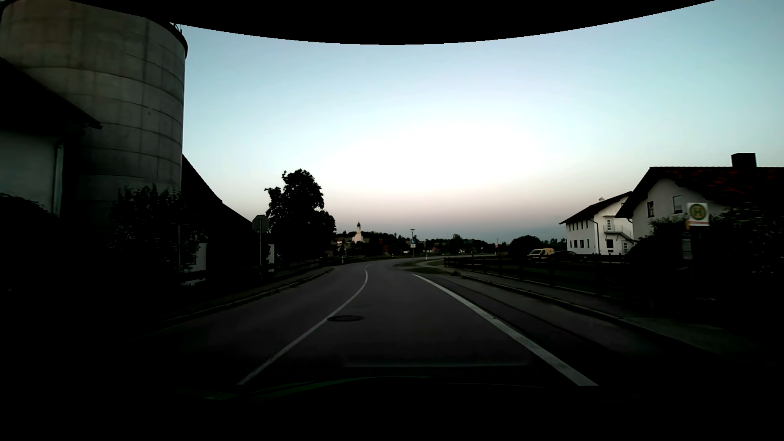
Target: Follow the waypoints while adhering to traffic rules and regulations
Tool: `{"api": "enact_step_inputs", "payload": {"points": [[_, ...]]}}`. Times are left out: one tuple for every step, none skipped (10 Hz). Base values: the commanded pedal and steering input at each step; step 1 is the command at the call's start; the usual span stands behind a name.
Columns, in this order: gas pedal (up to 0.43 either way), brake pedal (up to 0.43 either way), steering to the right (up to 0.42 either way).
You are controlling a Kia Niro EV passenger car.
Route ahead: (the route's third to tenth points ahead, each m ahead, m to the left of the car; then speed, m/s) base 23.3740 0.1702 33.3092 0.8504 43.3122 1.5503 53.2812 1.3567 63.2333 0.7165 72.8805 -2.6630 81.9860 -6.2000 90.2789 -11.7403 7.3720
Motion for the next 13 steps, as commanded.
{"api": "enact_step_inputs", "payload": {"points": [[0.268, 0.0, -0.005], [0.268, 0.0, 0.001], [0.268, 0.0, 0.002], [0.268, 0.0, 0.002], [0.268, 0.0, 0.002], [0.268, 0.0, 0.002], [0.268, 0.0, 0.002], [0.268, 0.0, 0.002], [0.268, 0.0, 0.002], [0.268, 0.0, 0.0], [0.268, 0.0, -0.003], [0.26, 0.0, -0.004], [0.26, 0.0, -0.005]]}}
